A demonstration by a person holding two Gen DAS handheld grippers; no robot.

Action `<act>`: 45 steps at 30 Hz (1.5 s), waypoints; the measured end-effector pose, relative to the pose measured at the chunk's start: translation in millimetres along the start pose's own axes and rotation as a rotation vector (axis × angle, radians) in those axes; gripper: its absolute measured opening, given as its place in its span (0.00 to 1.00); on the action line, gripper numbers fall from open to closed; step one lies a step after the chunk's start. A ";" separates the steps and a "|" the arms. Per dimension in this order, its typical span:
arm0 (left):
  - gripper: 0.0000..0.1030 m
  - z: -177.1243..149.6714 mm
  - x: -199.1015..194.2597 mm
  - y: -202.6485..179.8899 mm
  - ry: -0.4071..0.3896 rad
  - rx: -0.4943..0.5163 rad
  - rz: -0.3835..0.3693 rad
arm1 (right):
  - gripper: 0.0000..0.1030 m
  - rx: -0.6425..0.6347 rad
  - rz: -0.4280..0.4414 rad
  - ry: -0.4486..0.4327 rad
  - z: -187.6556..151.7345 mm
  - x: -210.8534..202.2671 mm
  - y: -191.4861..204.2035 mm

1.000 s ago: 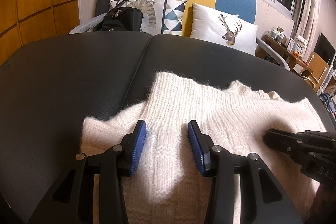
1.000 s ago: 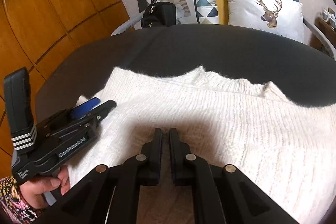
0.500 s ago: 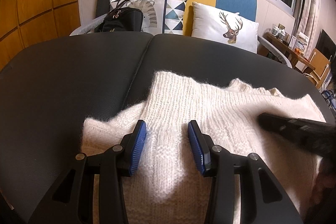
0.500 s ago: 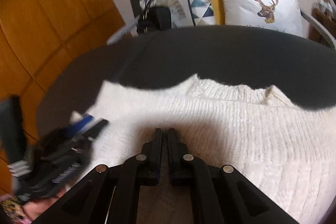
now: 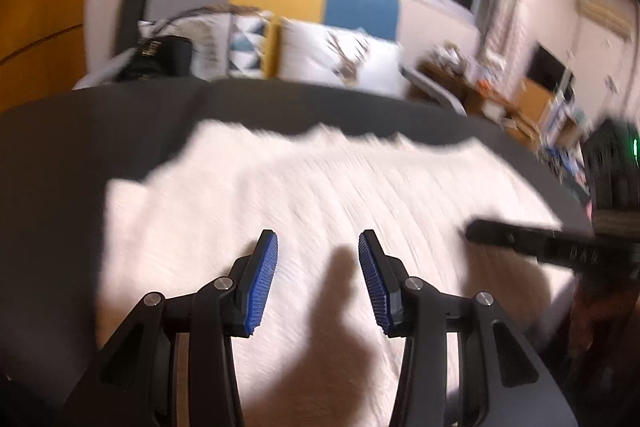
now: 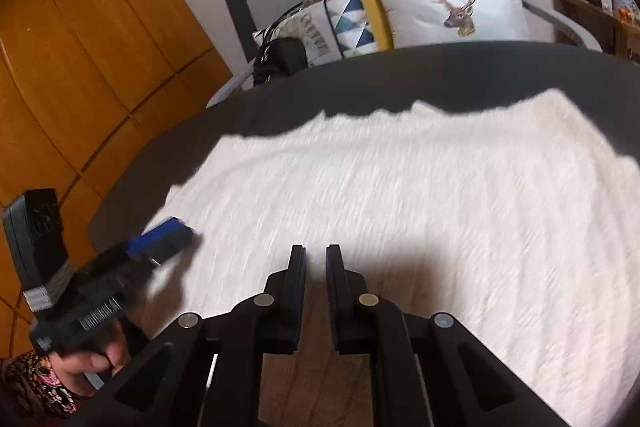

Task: Fold clothes
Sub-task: 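Move both open grippers over the cream sweater toward its folded edge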

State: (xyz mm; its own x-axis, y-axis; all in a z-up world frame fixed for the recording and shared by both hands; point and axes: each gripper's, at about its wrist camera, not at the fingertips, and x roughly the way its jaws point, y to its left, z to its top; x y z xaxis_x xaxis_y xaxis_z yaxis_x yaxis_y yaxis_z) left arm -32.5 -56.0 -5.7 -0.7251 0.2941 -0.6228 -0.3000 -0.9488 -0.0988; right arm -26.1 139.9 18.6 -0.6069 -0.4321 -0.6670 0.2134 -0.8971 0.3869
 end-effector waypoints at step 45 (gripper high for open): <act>0.50 -38.9 -72.3 23.6 -0.042 -0.019 -0.037 | 0.22 0.015 0.121 -0.054 -51.6 -42.3 -5.6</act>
